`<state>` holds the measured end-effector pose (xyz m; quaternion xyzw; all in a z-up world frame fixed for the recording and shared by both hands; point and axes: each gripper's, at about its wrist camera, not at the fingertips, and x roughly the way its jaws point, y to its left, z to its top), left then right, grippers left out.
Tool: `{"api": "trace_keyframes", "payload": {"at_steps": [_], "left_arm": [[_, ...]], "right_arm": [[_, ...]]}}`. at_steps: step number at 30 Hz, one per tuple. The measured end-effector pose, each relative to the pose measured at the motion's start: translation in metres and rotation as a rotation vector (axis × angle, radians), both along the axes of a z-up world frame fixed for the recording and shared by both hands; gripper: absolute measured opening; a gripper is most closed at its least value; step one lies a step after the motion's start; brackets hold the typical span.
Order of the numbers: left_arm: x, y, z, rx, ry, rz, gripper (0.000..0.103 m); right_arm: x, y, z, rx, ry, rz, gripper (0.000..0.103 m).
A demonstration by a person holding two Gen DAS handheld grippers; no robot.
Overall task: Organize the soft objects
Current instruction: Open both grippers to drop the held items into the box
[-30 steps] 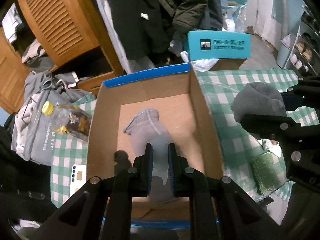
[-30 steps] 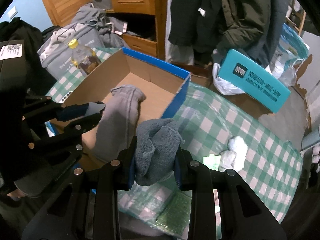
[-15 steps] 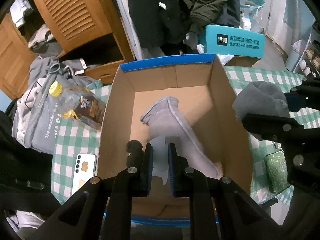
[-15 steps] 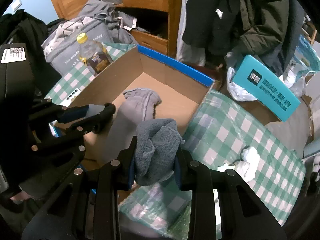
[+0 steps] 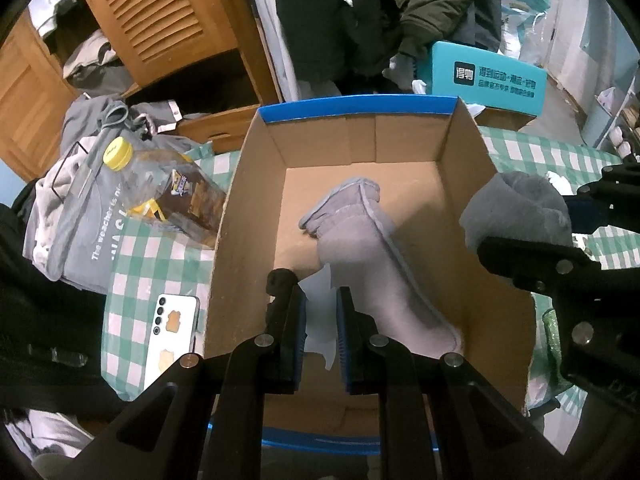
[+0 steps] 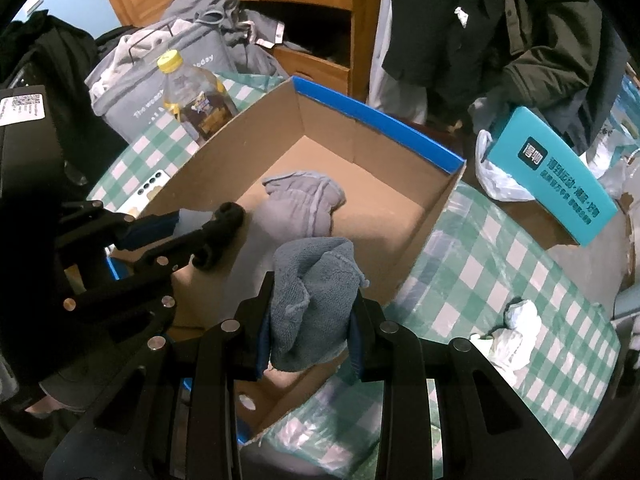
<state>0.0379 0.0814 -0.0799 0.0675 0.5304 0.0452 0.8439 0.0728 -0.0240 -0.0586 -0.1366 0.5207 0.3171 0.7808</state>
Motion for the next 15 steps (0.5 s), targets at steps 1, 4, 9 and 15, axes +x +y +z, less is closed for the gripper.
{"api": "trace_keyframes", "payload": {"at_steps": [1,4,9,15], "left_arm": [[0.0005,0.0004,-0.0007,0.0,0.002,0.002,0.015],[0.0016,0.003,-0.0032,-0.001,0.011,0.011,0.016],[0.0018,0.005,-0.0067,0.01,0.023,0.021,0.017],[0.0015,0.005,-0.0046,0.032,0.009,0.031,0.044]], "right_arm": [[0.0002,0.001,-0.0007,0.001,0.002,0.001,0.029],[0.0015,0.003,-0.0025,0.003,0.009,0.002,0.031],[0.0028,0.0045,-0.0041,0.007,0.018,0.0,0.037],[0.0024,0.0024,-0.0024,0.008,0.006,-0.008,0.05]]}}
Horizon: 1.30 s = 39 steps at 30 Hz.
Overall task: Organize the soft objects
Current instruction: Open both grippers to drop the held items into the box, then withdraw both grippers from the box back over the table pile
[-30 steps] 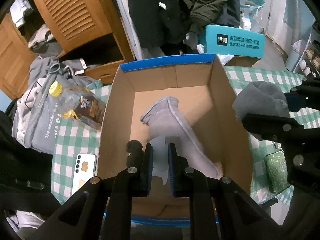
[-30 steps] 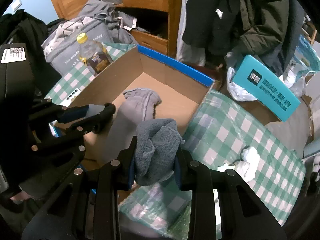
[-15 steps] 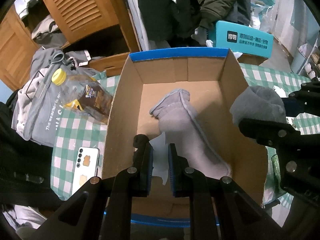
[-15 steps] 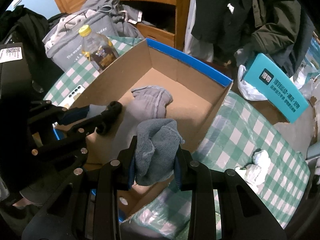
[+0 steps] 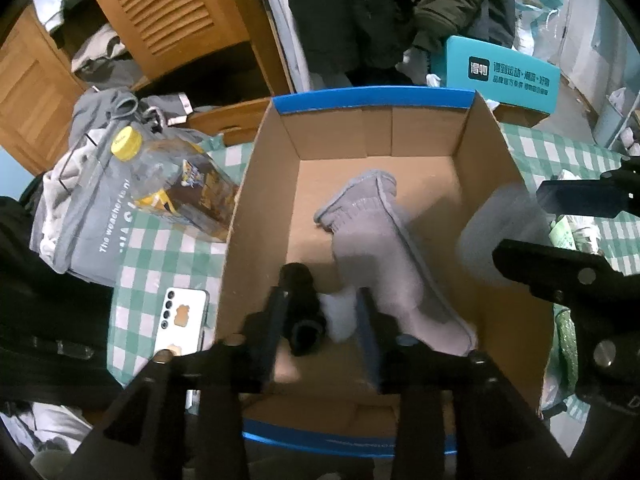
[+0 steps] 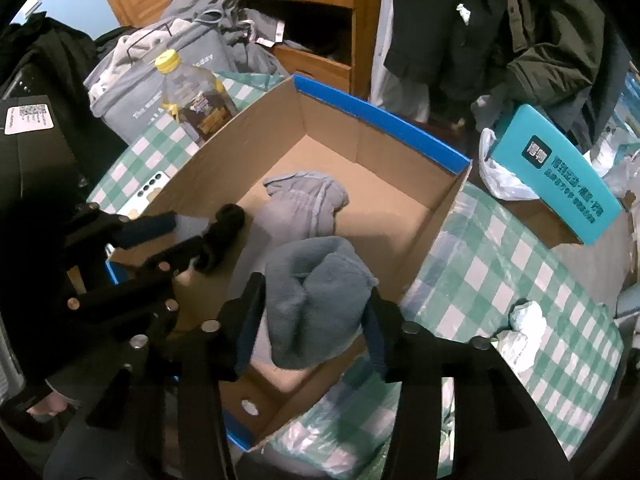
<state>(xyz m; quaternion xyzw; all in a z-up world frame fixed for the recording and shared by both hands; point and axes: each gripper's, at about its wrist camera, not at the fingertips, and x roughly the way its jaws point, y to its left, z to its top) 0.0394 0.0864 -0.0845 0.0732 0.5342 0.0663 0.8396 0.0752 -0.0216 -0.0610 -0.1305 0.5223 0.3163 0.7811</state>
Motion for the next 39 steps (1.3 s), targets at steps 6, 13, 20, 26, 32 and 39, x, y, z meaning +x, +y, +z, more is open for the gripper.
{"api": "trace_keyframes", "payload": {"at_steps": [6,13,20,26,32,39], "left_arm": [[-0.001,0.0,0.004,0.009,-0.016,0.0,0.055],[-0.001,-0.005,0.006,0.002,-0.02,-0.004,0.059],[0.001,-0.015,0.007,-0.001,-0.023,-0.018,0.061],[0.002,-0.029,0.011,-0.001,-0.032,-0.04,0.061],[0.003,-0.048,0.013,0.012,-0.037,-0.074,0.061],[0.005,-0.069,0.016,0.021,-0.041,-0.109,0.061]], "right_arm": [[0.004,-0.008,0.005,0.013,-0.008,-0.026,0.062],[0.009,-0.029,0.008,0.021,-0.015,-0.074,0.063],[0.01,-0.045,0.011,0.009,-0.036,-0.111,0.064],[0.009,-0.064,0.009,0.006,-0.038,-0.135,0.064],[0.007,-0.087,0.007,0.0,-0.036,-0.166,0.064],[0.003,-0.112,0.007,-0.005,-0.047,-0.198,0.064]]}}
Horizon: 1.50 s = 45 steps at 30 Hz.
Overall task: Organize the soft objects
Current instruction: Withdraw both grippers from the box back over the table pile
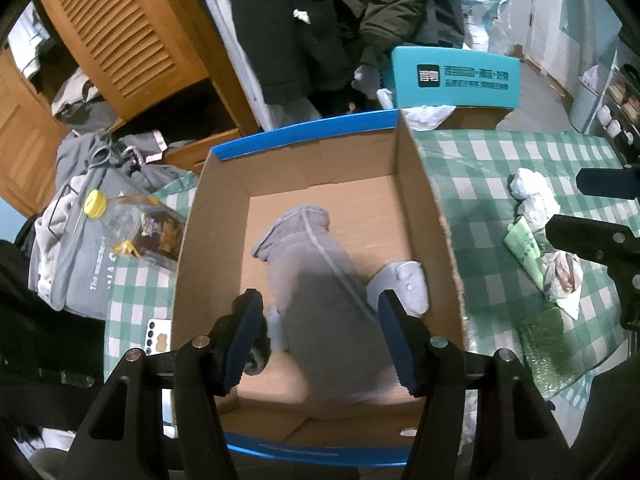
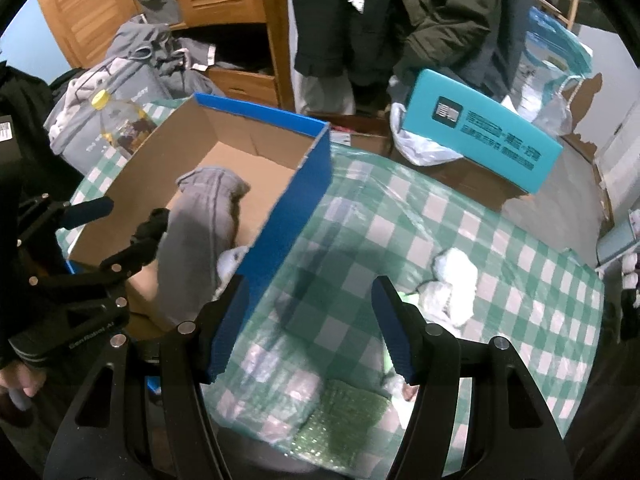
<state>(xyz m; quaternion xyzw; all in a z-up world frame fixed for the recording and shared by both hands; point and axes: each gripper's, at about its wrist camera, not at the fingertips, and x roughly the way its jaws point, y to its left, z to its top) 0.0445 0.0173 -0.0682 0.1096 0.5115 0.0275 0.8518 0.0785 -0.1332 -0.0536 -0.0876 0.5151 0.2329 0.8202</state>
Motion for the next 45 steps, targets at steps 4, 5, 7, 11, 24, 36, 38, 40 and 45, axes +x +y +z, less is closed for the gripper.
{"api": "trace_keyframes", "payload": {"at_steps": [4,5,7,11,24,36,38,40,45], "left_arm": [[0.001,-0.013,0.001,0.004,0.0,-0.023,0.065],[0.001,-0.016,0.001,0.004,-0.001,-0.028,0.065],[0.001,-0.024,0.0,0.005,0.001,-0.04,0.065],[0.002,-0.039,-0.001,0.009,0.006,-0.063,0.065],[0.01,-0.095,-0.008,0.017,0.032,-0.158,0.071],[0.02,-0.131,-0.028,0.014,0.082,-0.206,0.077],[0.022,-0.135,-0.032,0.017,0.09,-0.214,0.077],[0.026,-0.139,-0.038,0.017,0.102,-0.217,0.077],[0.032,-0.145,-0.049,-0.001,0.13,-0.221,0.077]], "right_arm": [[-0.002,-0.014,-0.001,-0.004,-0.002,-0.019,0.069],[-0.002,-0.018,-0.002,-0.004,-0.002,-0.024,0.07],[-0.003,-0.028,-0.003,-0.006,-0.003,-0.039,0.07],[-0.004,-0.046,-0.005,-0.011,-0.004,-0.068,0.07],[-0.004,-0.1,-0.021,-0.01,0.032,-0.163,0.07],[0.004,-0.132,-0.05,-0.019,0.096,-0.231,0.07],[0.007,-0.134,-0.056,-0.025,0.108,-0.237,0.07],[0.011,-0.135,-0.063,-0.032,0.123,-0.242,0.07],[0.019,-0.134,-0.077,-0.019,0.16,-0.246,0.07]]}}
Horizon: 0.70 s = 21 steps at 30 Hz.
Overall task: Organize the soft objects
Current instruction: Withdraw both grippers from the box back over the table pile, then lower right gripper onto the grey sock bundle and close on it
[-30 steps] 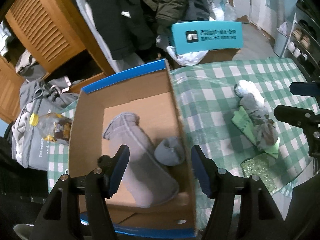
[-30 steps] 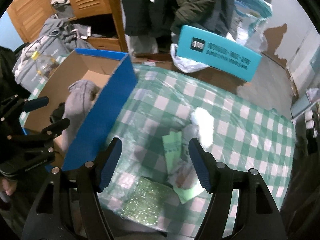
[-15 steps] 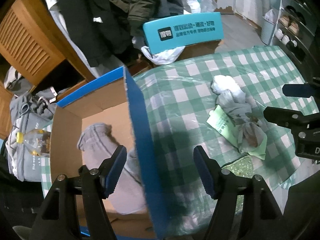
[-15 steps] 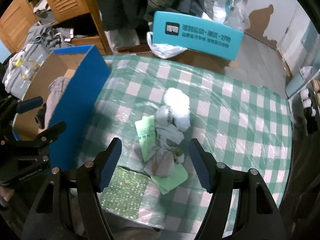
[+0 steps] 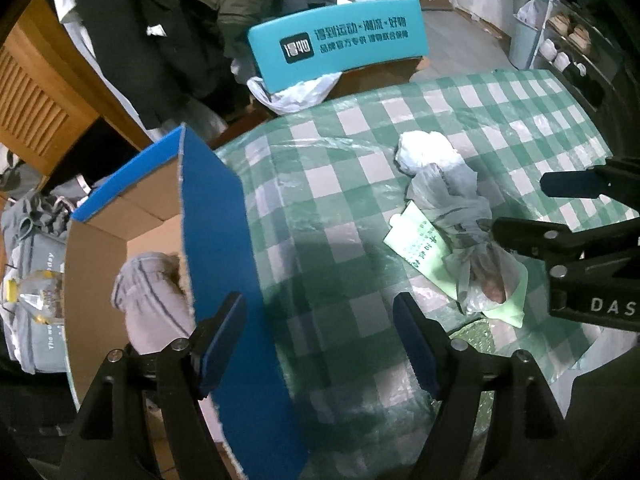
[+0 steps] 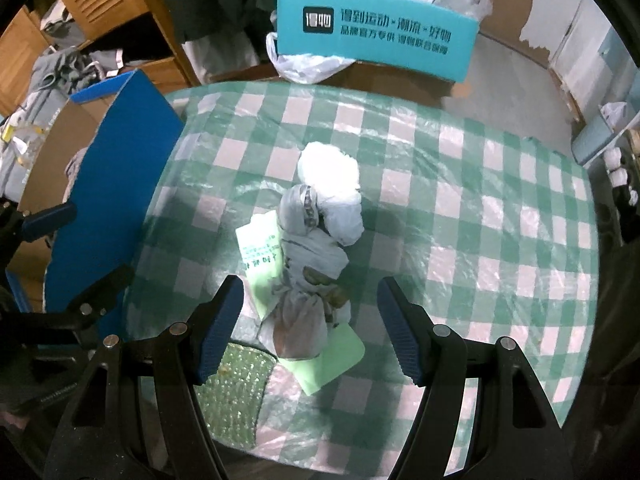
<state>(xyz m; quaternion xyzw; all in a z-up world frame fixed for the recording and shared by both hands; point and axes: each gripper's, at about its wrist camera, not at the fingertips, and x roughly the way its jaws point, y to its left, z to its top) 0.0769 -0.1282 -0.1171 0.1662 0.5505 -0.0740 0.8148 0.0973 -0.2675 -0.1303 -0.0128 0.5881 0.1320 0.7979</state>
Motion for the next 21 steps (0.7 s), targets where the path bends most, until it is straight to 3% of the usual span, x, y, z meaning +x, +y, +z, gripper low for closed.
{"api": "trace_keyframes", "payload": {"at_steps": [21], "left_arm": [[0.019,-0.021,-0.04,-0.011,0.109,-0.017,0.077]], "right_arm": [[0.029,0.01,-0.062,-0.017,0.12,0.001,0.07]]}}
